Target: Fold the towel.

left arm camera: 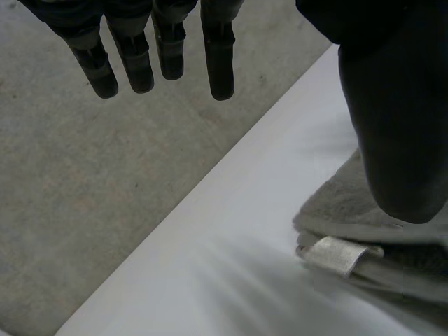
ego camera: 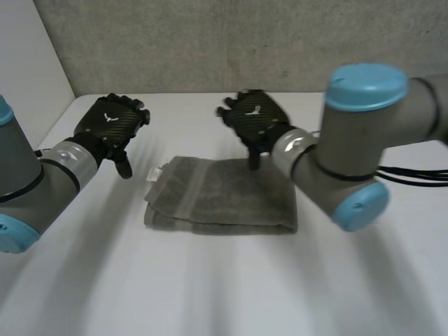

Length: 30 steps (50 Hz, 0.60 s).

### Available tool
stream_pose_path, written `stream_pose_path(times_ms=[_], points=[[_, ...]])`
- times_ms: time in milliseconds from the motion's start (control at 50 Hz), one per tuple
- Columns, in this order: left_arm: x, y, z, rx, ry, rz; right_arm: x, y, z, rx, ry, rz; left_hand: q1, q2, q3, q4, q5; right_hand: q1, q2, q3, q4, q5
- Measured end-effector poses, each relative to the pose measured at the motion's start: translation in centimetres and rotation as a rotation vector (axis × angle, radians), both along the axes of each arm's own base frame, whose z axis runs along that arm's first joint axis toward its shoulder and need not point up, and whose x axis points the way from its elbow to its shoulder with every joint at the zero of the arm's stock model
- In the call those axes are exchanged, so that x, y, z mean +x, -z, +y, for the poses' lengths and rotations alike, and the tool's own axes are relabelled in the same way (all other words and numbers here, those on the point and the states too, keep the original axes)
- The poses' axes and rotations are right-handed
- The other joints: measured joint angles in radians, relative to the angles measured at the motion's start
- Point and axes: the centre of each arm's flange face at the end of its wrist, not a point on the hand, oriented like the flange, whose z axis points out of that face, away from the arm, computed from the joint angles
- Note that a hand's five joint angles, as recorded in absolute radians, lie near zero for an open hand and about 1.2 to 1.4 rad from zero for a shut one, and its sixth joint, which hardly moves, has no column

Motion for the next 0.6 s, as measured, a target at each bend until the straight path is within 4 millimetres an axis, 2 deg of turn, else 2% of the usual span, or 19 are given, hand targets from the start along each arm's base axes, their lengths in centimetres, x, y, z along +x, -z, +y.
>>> stream_pose_path(times_ms=[80,100,180,280,440,500,520,560,600], points=[[-0.6,0.1,0.5,0.002,0.021,-0.001,-2.5,0.9,-0.2,0.065,0.055,0.030,0.000,0.000,0.001,0.001,0.002,0.000,0.000,-0.001,0.000,0.000],[-1.0,0.1,0.8,0.003,0.032,-0.001,-3.6,1.8,0.0,0.109,0.074,0.049,0.001,0.000,0.001,0.002,0.002,0.000,0.000,-0.004,0.000,0.000],[-1.6,0.3,1.4,0.008,0.053,-0.002,-5.2,4.1,0.9,0.202,0.100,0.084,0.002,0.002,0.002,0.002,0.002,0.003,0.001,-0.003,0.000,0.002],[-2.2,0.6,1.9,0.015,0.073,-0.005,-6.3,6.8,2.1,0.276,0.116,0.105,0.002,0.002,0.002,0.002,0.002,0.105,0.094,0.088,0.084,0.112],[-2.4,1.0,2.2,0.024,0.079,-0.008,-6.9,9.6,2.6,0.298,0.132,0.117,0.002,0.002,0.002,0.002,0.002,0.313,0.308,0.303,0.297,0.316],[-2.3,1.1,2.2,0.026,0.079,-0.009,-7.1,10.5,2.6,0.303,0.151,0.127,0.002,0.002,0.002,0.002,0.002,0.609,0.604,0.590,0.586,0.612],[-2.3,1.1,2.2,0.027,0.079,-0.009,-7.3,10.7,2.4,0.302,0.162,0.130,0.002,0.002,0.002,0.002,0.002,0.802,0.797,0.781,0.763,0.791],[-2.3,1.1,2.2,0.028,0.078,-0.009,-7.5,10.9,2.2,0.300,0.185,0.136,0.002,0.002,0.002,0.002,0.002,0.972,0.964,0.988,0.985,1.009],[-2.3,1.1,2.2,0.028,0.078,-0.009,-7.9,10.9,1.8,0.293,0.212,0.138,0.002,0.002,0.002,0.002,0.002,1.028,1.000,1.064,1.058,1.075]])
